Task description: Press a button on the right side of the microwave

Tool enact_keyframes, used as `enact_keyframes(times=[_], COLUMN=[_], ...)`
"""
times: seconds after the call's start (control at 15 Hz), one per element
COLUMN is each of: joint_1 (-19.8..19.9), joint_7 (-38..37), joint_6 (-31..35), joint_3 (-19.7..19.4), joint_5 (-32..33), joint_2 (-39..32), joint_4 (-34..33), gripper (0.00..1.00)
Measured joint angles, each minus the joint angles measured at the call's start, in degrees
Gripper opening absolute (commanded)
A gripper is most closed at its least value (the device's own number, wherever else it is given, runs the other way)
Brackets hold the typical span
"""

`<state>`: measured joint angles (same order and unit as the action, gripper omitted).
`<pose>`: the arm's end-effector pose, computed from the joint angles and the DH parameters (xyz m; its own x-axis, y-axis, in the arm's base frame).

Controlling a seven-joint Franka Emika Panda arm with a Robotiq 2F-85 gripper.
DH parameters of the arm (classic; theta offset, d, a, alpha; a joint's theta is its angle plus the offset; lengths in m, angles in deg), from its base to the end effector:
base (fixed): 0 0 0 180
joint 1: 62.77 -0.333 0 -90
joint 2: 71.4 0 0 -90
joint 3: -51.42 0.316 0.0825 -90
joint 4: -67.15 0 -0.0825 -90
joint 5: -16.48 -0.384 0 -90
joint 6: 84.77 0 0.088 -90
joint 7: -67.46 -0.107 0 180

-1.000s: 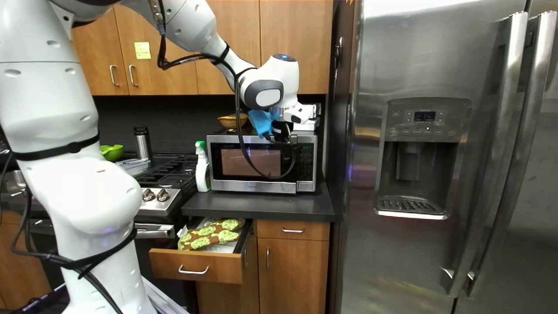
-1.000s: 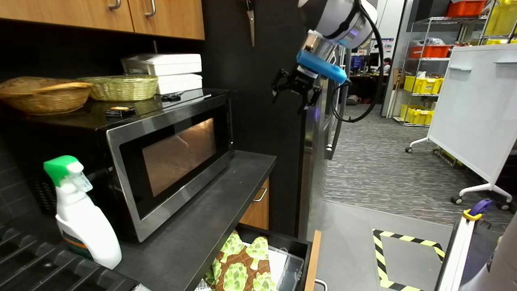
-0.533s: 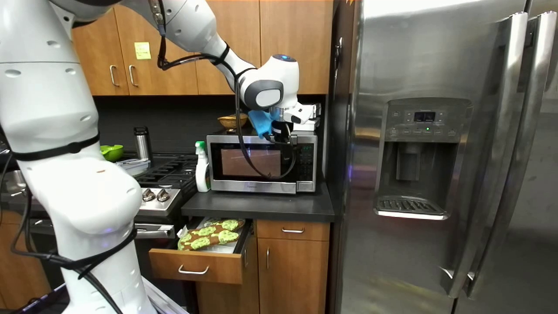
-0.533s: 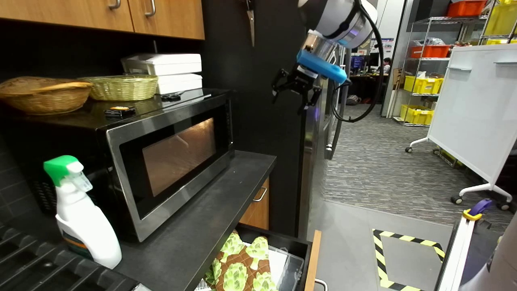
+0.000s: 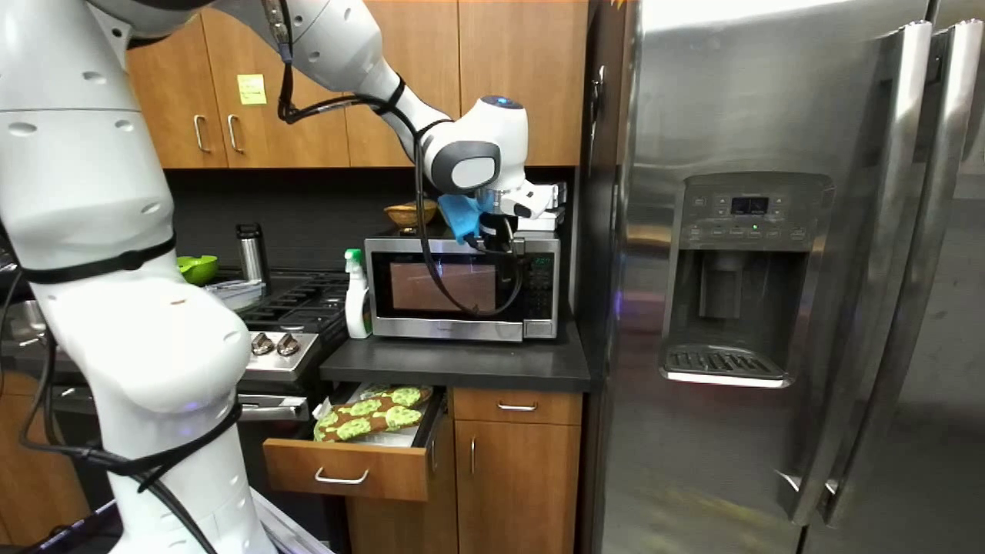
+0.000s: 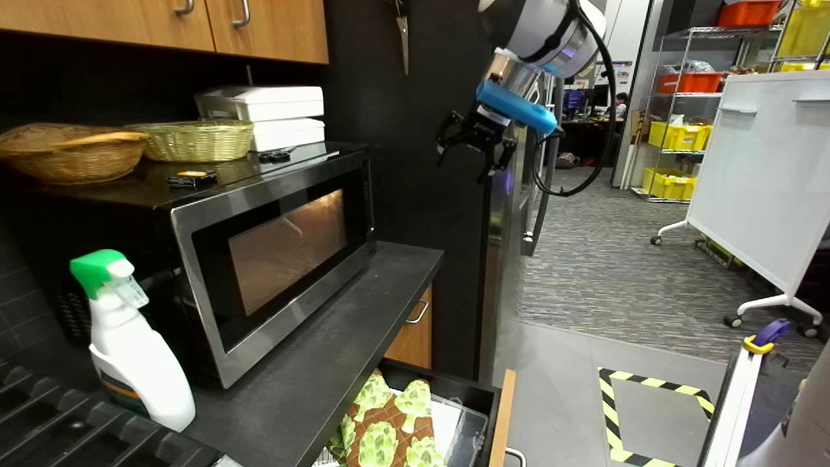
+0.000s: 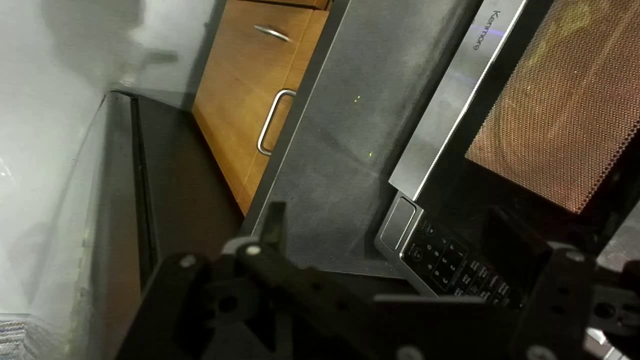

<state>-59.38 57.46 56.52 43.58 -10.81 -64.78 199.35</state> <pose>0.5092 -0.1028 0.4202 0.7373 -0.6642 0.1234 -0.5699 -0.7096 -0.4143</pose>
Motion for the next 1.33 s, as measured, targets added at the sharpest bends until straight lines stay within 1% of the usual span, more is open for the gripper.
enact_keyframes(times=[0.4, 0.8, 1.2, 1.33], joint_1=[0.0, 0.0, -0.2, -0.3], joint_7=[0.0, 0.0, 0.8, 2.2], joint_6=[0.6, 5.3, 8.9, 10.0], joint_3=[0.0, 0.3, 1.8, 2.3], joint_5=[0.0, -0.4, -5.0, -7.3], joint_2=[-0.5, -2.5, -5.3, -6.4], joint_4=[0.0, 0.0, 0.0, -0.1], gripper=[1.00, 1.00, 1.00, 1.00])
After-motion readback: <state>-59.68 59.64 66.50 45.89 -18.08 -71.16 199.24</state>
